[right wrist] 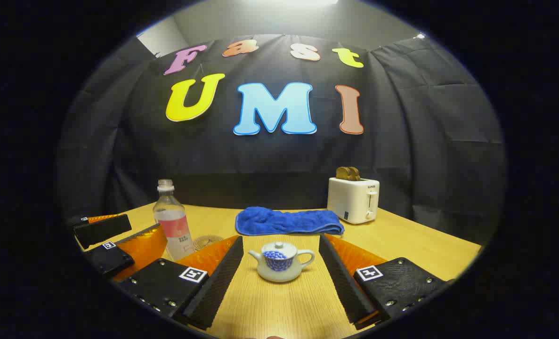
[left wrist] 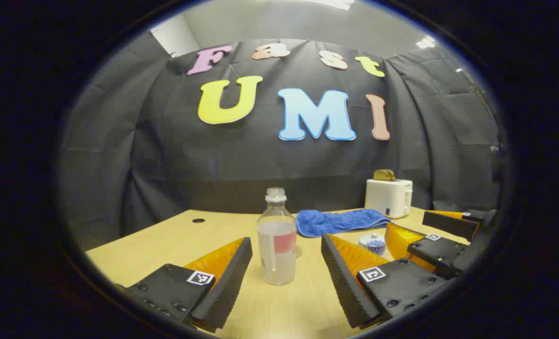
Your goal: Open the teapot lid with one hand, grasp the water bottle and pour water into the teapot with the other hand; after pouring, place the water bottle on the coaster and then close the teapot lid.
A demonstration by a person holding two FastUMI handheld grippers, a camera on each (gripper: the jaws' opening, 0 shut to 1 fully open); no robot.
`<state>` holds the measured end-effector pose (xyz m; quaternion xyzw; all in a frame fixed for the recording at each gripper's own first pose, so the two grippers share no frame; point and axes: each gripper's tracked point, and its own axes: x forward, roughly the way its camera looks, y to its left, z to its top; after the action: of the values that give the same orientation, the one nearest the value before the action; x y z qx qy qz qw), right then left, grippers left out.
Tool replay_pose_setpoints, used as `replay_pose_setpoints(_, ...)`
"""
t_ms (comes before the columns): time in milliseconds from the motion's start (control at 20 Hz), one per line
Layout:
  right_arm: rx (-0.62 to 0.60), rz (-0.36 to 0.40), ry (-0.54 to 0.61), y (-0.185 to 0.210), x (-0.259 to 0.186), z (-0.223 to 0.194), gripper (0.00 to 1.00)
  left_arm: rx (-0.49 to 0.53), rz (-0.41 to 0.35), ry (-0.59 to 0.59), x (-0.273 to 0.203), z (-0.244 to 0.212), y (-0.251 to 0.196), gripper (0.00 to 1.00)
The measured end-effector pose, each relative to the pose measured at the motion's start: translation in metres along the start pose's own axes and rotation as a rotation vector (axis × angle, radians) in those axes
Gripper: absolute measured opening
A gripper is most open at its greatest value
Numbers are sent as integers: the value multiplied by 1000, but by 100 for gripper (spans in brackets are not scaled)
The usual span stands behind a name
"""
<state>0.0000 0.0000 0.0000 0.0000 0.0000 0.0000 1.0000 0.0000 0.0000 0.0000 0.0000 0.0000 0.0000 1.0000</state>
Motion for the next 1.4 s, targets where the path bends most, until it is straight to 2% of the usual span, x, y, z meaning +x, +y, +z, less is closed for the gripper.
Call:
replay_pose_setpoints(150,58,27,18,-3,4,12,99,-33,-4,-1,4,14,2,100)
replay_pose_setpoints(250,88,17,19,-10,9,13,99,-38,-2,-10,5,18,5,100)
replay_pose_setpoints(350,86,9,30,-14,13,9,90,-28,3,-8,5,16,7,100)
replay_pose_setpoints(600,63,12,46,-16,17,3,83,-31,-7,-13,6,17,3,100)
replay_pose_setpoints(950,18,29,30,-9,22,4,83,-41,-14,2,10,11,1,100)
replay_pose_setpoints(1400,-13,44,68,-4,42,-11,83,-48,-9,7,15,5,7,100)
